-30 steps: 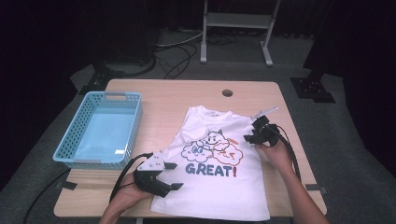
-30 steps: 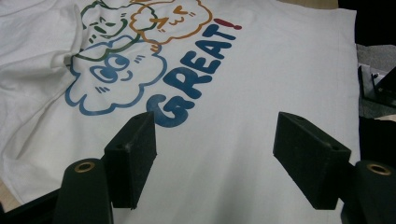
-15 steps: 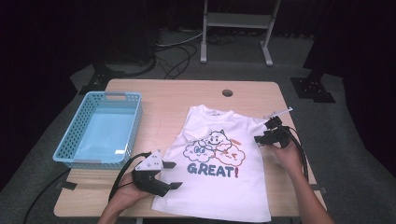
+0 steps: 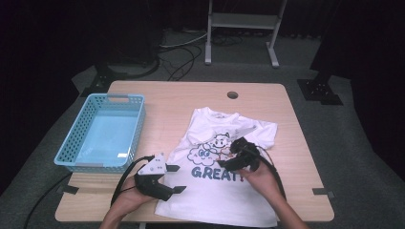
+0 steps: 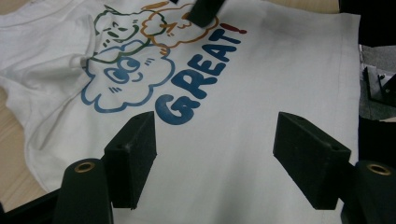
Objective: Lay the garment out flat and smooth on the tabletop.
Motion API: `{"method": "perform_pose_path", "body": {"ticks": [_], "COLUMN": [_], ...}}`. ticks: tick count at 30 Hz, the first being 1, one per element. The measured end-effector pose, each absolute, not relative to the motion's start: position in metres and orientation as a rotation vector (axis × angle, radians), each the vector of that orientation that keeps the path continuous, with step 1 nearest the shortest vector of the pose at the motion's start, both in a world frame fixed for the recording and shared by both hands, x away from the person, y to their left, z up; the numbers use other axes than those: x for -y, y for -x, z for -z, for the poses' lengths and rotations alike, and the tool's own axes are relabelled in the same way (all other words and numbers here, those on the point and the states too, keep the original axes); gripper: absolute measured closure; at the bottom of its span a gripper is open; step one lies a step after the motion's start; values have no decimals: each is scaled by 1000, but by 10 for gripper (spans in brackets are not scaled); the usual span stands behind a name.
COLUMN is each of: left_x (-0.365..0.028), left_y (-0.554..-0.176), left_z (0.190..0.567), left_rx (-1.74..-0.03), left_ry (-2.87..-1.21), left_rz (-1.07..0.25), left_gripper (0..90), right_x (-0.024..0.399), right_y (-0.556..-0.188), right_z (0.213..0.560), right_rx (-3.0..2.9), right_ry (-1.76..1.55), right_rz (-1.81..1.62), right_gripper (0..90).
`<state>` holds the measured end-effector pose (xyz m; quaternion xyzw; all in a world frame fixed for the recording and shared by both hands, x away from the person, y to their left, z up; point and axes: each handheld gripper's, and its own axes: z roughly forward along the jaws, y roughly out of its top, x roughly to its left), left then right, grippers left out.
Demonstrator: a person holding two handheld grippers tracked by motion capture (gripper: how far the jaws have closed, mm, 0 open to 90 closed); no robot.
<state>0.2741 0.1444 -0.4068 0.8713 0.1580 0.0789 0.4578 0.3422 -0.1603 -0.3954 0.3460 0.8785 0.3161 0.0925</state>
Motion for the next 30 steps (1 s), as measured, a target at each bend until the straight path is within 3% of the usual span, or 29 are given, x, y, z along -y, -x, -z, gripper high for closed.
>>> {"method": "perform_pose_path", "body": {"ticks": [10,30], "left_x": [-147,-124], "left_y": [-272,-280], "left_z": [401,401], "left_rx": [-390,-399], "left_ry": [-2143,-2166], "left_rz": [-225,-264], "left_gripper": [295,295], "right_x": [109,142], "right_y": [-310,-289], "right_z": [424,434], "right_rx": [-2715,-2723], "right_ry": [-874,-691], "right_rz": [-805,-997], "right_gripper": [231,221]}}
